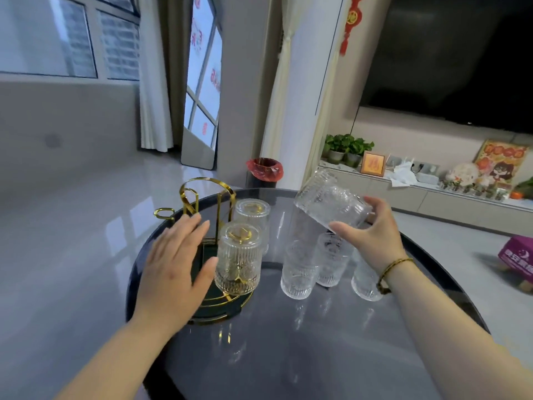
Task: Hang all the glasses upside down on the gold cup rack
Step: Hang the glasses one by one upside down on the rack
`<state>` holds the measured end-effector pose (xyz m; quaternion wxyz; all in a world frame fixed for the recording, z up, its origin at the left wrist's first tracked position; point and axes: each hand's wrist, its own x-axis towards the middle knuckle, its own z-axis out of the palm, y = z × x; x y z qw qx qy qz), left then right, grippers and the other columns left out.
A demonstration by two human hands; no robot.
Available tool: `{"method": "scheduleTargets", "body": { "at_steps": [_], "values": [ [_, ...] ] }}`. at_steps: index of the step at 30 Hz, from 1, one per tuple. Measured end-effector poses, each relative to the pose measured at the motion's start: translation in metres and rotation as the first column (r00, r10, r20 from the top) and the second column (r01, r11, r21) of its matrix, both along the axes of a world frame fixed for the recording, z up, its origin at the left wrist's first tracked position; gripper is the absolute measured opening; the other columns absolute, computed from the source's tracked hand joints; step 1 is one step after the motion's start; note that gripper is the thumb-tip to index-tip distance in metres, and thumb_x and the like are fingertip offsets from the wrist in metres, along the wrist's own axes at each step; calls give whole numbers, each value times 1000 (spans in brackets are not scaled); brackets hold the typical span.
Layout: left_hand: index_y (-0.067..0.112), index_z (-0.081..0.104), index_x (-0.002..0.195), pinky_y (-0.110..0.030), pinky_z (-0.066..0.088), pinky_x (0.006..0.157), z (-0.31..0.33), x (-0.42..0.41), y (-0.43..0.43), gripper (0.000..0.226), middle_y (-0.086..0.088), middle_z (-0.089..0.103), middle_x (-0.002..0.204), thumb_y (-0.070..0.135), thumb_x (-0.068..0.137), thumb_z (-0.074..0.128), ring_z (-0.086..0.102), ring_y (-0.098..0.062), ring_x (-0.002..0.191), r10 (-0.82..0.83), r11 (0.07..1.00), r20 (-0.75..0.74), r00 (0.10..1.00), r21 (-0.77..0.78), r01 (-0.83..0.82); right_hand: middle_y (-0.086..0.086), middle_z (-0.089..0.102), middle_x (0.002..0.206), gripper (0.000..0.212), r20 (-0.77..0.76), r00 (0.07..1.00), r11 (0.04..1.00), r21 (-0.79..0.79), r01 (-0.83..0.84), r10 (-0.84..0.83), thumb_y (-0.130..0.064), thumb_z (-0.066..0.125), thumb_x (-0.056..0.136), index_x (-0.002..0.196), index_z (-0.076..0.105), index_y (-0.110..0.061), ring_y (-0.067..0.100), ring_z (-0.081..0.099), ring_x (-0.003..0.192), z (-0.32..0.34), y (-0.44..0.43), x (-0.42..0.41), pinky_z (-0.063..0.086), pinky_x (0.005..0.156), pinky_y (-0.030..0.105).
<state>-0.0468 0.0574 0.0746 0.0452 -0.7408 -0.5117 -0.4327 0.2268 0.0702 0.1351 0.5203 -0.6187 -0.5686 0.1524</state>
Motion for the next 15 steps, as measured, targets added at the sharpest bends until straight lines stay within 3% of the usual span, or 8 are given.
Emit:
{"method": "scheduleTargets", "body": {
  "at_steps": [2,4,6,8,10,13,15],
  "values": [
    [6,42,128,-42,19,102,-2,-2,10,55,-15,44,136,40,85,39,23,-14,125,1,999,-47,999,-37,-3,4,45,120,73,45,999,999,-32,0,1,-25,75,64,124,34,-16,10,47,95,15,15,-9,41,70,11],
    [12,31,135,-34,8,106,-9,-5,18,53,-8,30,146,38,90,45,9,-7,127,16,994,-38,999,-105,-20,11,43,130,74,88,996,999,-53,7,-3,-27,75,65,125,33,-16,14,42,100,27,31,-20,38,77,24],
    [18,20,138,-29,1,107,-15,-10,22,58,-1,16,149,41,89,42,-2,-4,128,28,989,-34,999,-147,-32,11,43,131,74,130,991,997,-71,-7,16,-28,74,66,126,32,-15,12,41,96,36,46,-33,37,75,24],
    [19,23,137,-31,1,107,-16,-12,24,60,5,13,145,54,89,29,-2,-5,129,24,988,-57,998,-150,-32,9,45,129,74,162,986,996,-76,-37,49,-27,74,66,125,32,-14,10,41,91,42,60,-47,38,75,19],
    [17,35,133,-34,5,106,-13,-14,25,68,6,23,140,58,82,17,5,-7,129,10,988,-68,998,-155,-21,8,43,130,75,196,977,994,-84,-62,78,-26,74,66,126,31,-12,9,38,95,47,76,-60,34,80,19],
    [14,51,122,-42,17,102,-6,-20,25,73,-3,53,130,60,85,9,24,-11,122,-19,991,-124,992,-136,2,8,42,133,79,253,961,991,-96,-88,110,-28,75,64,127,30,-10,10,35,98,54,97,-78,31,81,19],
    [11,59,113,-48,25,95,-3,-24,26,66,-6,64,116,54,89,16,35,-12,115,-28,993,-159,987,-121,9,8,42,133,80,299,947,990,-105,-88,116,-30,75,63,127,30,-10,13,40,102,58,111,-89,31,81,20]
  ]
}}
